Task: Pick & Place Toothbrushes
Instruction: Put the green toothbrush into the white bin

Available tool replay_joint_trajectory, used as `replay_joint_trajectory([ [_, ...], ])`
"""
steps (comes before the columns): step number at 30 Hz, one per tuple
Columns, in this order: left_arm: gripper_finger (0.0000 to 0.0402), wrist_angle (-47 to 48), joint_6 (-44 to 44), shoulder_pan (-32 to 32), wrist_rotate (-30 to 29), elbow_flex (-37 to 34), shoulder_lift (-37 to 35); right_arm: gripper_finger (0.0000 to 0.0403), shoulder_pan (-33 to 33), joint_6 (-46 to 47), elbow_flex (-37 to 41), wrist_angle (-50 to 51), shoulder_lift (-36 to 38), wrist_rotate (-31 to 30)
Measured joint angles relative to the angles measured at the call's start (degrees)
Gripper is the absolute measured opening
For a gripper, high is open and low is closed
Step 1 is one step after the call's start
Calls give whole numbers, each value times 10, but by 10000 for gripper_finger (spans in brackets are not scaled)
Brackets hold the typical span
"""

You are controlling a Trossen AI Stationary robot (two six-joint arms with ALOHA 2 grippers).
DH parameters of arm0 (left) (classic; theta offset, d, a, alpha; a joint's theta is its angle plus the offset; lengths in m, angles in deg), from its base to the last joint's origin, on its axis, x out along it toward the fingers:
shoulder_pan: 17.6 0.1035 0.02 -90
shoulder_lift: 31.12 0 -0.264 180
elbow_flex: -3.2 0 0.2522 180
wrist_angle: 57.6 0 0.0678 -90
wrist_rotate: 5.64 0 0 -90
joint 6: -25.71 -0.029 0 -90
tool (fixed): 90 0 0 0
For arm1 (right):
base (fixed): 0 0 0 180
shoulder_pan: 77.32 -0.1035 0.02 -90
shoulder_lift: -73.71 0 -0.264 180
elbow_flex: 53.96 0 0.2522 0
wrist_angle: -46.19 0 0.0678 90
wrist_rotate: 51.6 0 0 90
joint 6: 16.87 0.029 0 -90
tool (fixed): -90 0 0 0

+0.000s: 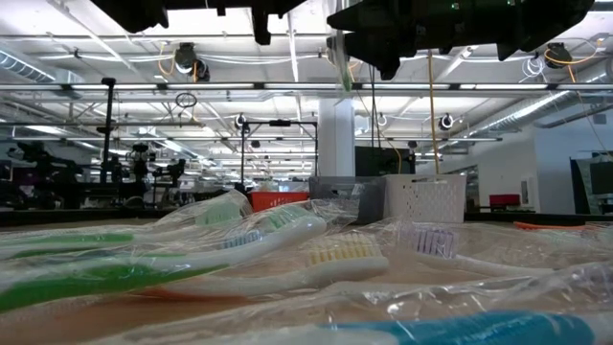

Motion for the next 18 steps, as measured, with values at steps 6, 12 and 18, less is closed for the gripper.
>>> replay_joint_trajectory([
  [6,2,0,0,1,0,0,0,134,0,-2,0,0,0,0],
  [12,2,0,0,2,0,0,0,56,1,-1,0,2,0,-4],
  [18,11,2,0,2,0,0,0,30,2,-4,0,8,0,-32],
])
